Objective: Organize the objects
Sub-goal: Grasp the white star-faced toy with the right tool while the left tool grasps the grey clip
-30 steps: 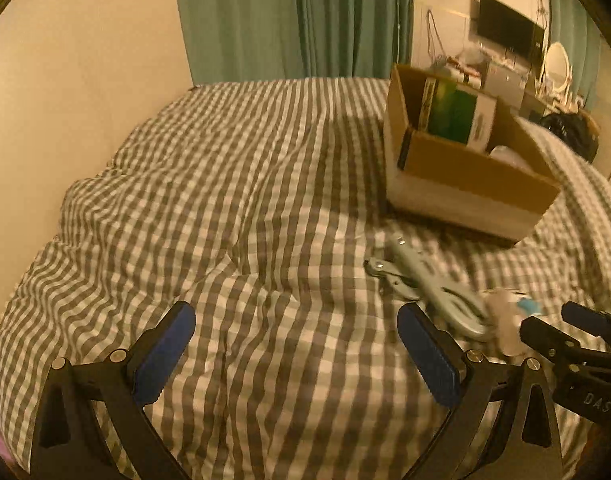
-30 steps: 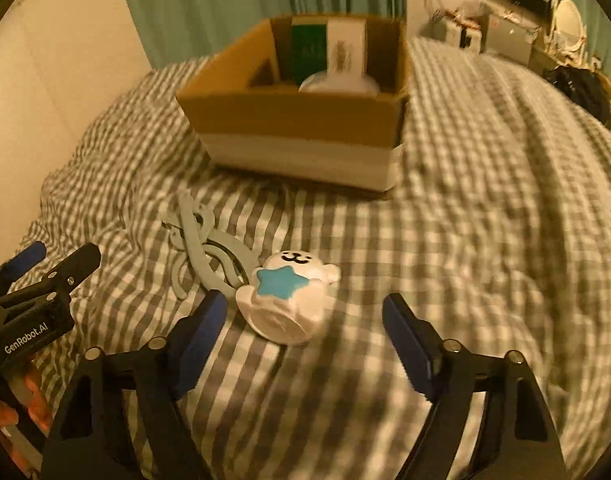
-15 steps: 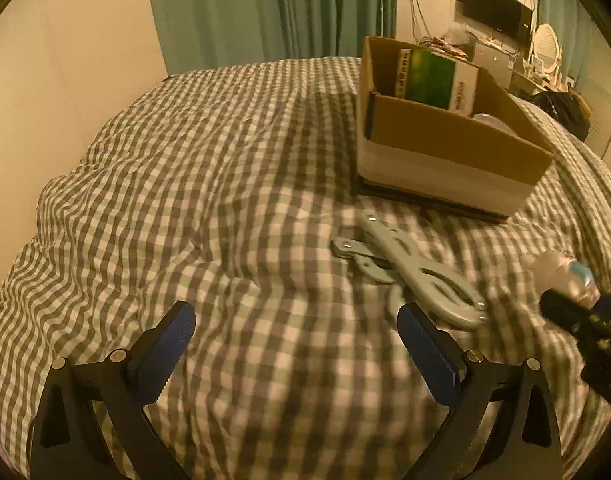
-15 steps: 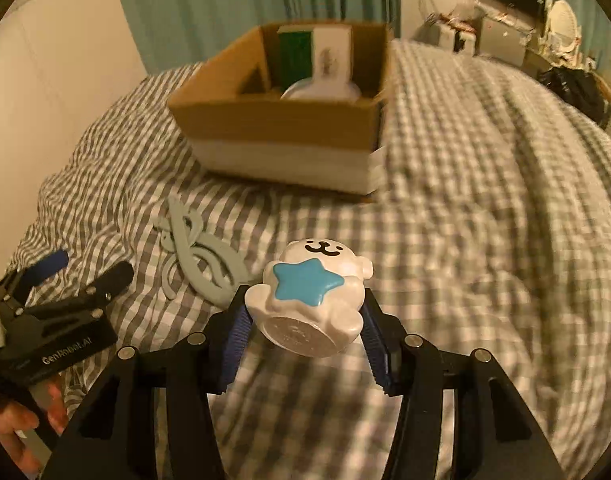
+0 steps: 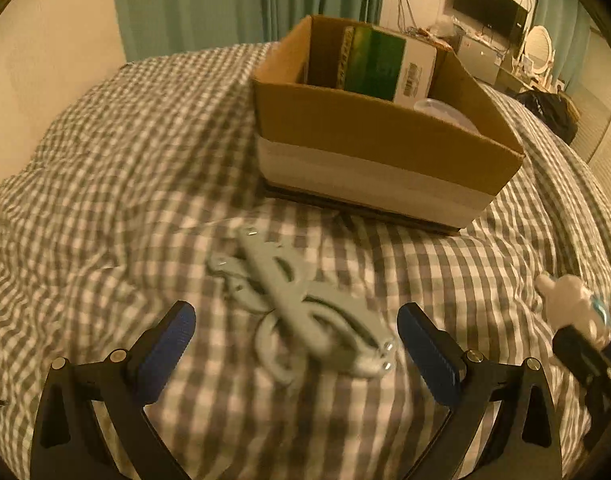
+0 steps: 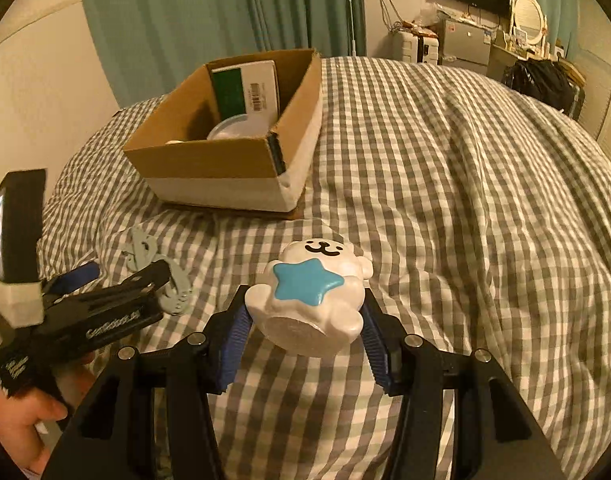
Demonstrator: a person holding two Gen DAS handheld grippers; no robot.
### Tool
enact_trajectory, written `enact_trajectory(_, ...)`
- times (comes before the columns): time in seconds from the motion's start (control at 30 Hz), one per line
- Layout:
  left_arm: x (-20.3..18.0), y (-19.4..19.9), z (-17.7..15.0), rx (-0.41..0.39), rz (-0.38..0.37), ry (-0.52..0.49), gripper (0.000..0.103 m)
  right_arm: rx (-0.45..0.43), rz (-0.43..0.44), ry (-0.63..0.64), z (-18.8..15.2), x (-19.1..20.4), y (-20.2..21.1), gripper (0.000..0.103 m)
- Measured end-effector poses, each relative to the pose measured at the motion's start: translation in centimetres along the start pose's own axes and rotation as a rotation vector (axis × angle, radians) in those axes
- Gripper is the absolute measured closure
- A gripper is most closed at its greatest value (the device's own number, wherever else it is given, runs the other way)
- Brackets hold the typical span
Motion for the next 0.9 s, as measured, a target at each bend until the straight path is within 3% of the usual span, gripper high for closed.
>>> enact_trajectory(0.2, -1.4, -2.8, -0.5, 0.039, 0.019, -0.065, 0.003, 0.011, -0.008, 0.000, 0.3, -0.7, -1.2, 0.051)
enact_trajectory(0.27, -1.3, -3.2, -0.9, 0.051, 0.008, -0.068, 0.010, 0.015, -0.005, 0.002, 0.2, -0.6, -1.4, 0.051)
enact_trajectory(0.3, -1.1, -3.2, -1.2, 0.053, -0.007, -0.070, 0.019, 0.016, -0.004, 0.003, 0.1, -0.5, -1.4, 0.051)
enact_trajectory(0.43, -0.4, -2.1, -1.6, 0.048, -0.047, -0.085, 0.023, 0.008, -0.004, 0.010, -0.2, 0.0, -0.4, 0.051)
enact_trajectory(0.5, 0.2, -1.3, -1.9, 0.050, -0.072, -0.078, 0.030, -0.004, 0.001, 0.013, 0.0, 0.5, 0.4, 0.051)
enact_trajectory(0.6, 1.4, 0.3, -2.2, 0.048, -0.102, -0.066, 0.062, -0.030, 0.002, 0.026, 0.4, 1.4, 2.0, 0.051)
enact_trajectory(0.7, 2.4, 1.4, -2.8, 0.070, -0.142, -0.063, 0.067, -0.051, 0.011, 0.045, 0.7, 2.6, 3.5, 0.051)
enact_trajectory(0.9, 3.1, 4.3, -4.3, 0.060, -0.140, -0.063, 0.076, -0.077, 0.019, 0.083, 1.0, 4.6, 5.9, 0.051)
Point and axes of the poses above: each gripper's, at about its wrist camera, not at the fingertips, and y roughly against the way its jaws point, x to its left, z to its top, the point moved 4 cm from there along -y, roughly the way its jaws point, and after that the axes turned 8 degrees about z, right-handed, at the moved point
